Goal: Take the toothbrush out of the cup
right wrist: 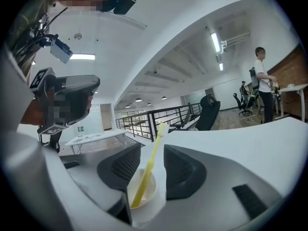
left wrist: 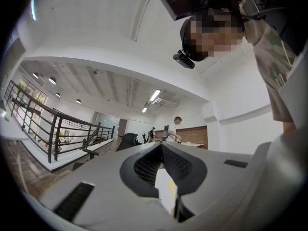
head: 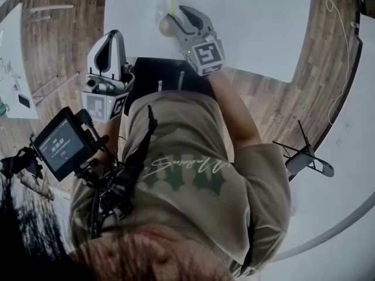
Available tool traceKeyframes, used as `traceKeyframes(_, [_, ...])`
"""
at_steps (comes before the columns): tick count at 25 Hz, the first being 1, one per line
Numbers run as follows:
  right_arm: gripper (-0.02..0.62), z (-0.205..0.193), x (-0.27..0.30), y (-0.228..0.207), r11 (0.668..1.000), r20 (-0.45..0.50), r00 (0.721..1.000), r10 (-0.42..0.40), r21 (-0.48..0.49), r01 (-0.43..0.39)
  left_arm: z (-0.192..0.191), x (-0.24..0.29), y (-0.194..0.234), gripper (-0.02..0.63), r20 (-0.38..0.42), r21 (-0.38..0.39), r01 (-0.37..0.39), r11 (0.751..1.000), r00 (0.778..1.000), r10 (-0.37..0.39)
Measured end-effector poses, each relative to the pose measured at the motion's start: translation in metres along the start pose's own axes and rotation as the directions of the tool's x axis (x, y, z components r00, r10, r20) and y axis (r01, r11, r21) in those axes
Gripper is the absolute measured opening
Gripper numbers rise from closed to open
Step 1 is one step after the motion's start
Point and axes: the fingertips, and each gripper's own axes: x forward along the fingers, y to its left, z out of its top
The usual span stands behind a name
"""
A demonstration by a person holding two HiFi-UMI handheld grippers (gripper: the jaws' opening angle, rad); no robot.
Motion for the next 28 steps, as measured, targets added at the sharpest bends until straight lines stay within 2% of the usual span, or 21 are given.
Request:
traceKeyframes(8, [0.159,-0.021,0.008,-0.002,0.996,-0.053,0.995,0.081,0.037,-0.079,0.005,-0.002,-0.003,-0.009,0.006,0.016,0.014,1.000,1.000,-0.014])
traceKeyframes(9, [0.111,-0.022,0.008,-0.001,0.996,-0.056,0.995,0.085,0.037,-0.083,0.005,-0.003,-0.003,-0.009,0.008,0.018,0.011,1.000,1.000,-0.011])
traceKeyframes(11, [0.069,-0.024,0.009,0.000,0.996,-0.062,0.994,0.085,0.041,-0.082,0.008,-0.005,-0.002,-0.009,0.015,0.034,0.009,0.999,1.000,-0.009])
traceKeyframes(15, [0.065,-0.026,0.010,0.002,0.995,-0.073,0.993,0.089,0.045,-0.086,0.007,-0.004,-0.002,-0.009,0.017,0.023,0.006,1.000,1.000,-0.006])
traceKeyframes(19, [0.035,-0.024,0.008,0.000,0.997,-0.059,0.996,0.070,0.028,-0.068,0.011,0.002,-0.001,-0.009,0.021,0.031,-0.041,0.999,0.999,0.040])
traceKeyframes(22, [0.027,-0.023,0.006,0.004,0.998,-0.049,0.997,0.066,0.026,-0.065,-0.003,0.001,0.000,-0.009,-0.017,0.041,-0.036,0.999,0.999,0.037])
traceKeyframes(25, [0.021,-0.019,0.006,0.008,0.998,-0.048,0.997,0.067,0.010,-0.066,-0.008,0.000,0.002,-0.009,-0.043,0.097,-0.045,0.994,0.998,0.049])
traceKeyframes(28, [0.018,-0.014,0.005,0.013,0.997,-0.046,0.996,0.072,-0.003,-0.072,-0.011,0.002,-0.001,-0.009,-0.055,0.095,-0.034,0.995,0.998,0.040])
